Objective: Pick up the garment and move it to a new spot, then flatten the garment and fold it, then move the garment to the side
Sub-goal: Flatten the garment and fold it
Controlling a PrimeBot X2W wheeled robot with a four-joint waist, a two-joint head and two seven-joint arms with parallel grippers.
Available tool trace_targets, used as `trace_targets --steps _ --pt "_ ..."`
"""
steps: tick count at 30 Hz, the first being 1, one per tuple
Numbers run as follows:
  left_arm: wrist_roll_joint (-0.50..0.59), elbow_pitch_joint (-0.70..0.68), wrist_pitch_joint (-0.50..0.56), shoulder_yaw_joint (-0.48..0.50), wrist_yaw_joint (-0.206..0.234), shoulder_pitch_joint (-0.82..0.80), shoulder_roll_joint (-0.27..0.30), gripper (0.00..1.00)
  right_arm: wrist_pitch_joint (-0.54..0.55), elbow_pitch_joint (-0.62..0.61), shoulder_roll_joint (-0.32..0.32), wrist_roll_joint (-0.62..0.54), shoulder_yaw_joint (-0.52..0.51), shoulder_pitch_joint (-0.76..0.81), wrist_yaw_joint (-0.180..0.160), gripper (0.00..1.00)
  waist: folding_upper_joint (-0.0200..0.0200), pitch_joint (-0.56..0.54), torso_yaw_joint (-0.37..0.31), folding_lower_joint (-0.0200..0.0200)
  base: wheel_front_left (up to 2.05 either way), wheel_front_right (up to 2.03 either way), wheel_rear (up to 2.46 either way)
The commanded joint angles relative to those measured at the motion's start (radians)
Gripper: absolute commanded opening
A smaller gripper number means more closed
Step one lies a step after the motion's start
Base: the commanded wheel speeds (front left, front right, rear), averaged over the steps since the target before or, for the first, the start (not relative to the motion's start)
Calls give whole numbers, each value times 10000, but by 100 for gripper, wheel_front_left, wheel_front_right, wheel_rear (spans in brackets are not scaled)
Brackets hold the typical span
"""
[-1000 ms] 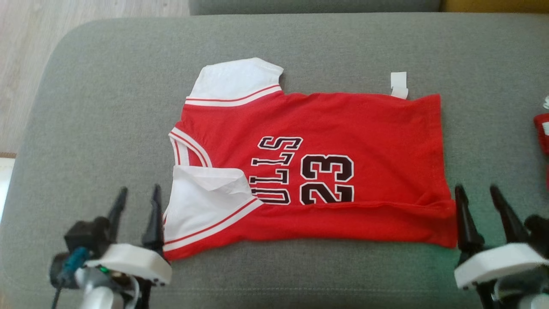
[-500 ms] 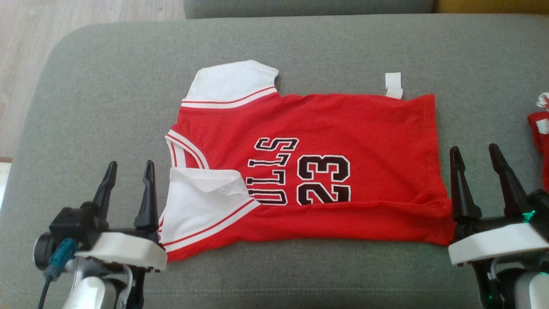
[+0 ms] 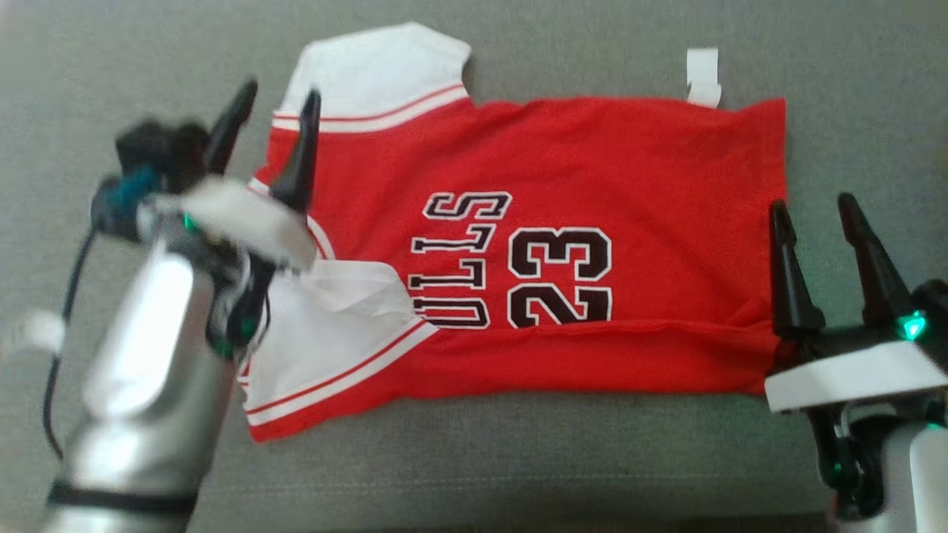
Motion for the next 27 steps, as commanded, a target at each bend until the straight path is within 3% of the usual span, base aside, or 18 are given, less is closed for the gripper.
trace_targets --steps 1,6,14,20,21,22,27 --pt "-59 -15 19 359 -65 -569 186 100 -55 -350 -76 58 291 -301 35 100 0 572 -295 -2 0 0 0" --pt "-203 2507 113 350 -491 -2655 2 100 -141 -207 -75 131 462 -624 35 100 0 1213 -681 -2 0 0 0" --pt "-18 6444 -1 90 -872 -5021 305 100 -273 76 -75 412 766 -794 35 100 0 1703 -1294 -2 0 0 0" --pt "235 8253 869 -519 -1048 -5775 319 100 -279 271 -74 607 758 -797 35 100 0 1732 -1398 -2 0 0 0" --pt "267 8417 983 -631 -1072 -5857 289 44 -261 307 -74 631 713 -796 35 100 0 1716 -1389 -2 0 0 0" --pt "319 8555 1054 -751 -1090 -5926 274 0 -244 344 -74 631 679 -811 35 100 0 1696 -1379 -2 0 0 0" --pt "510 8893 596 -1151 -1127 -6095 226 0 -19 583 -74 682 581 -1011 35 100 0 1558 -1291 -2 0 0 0"
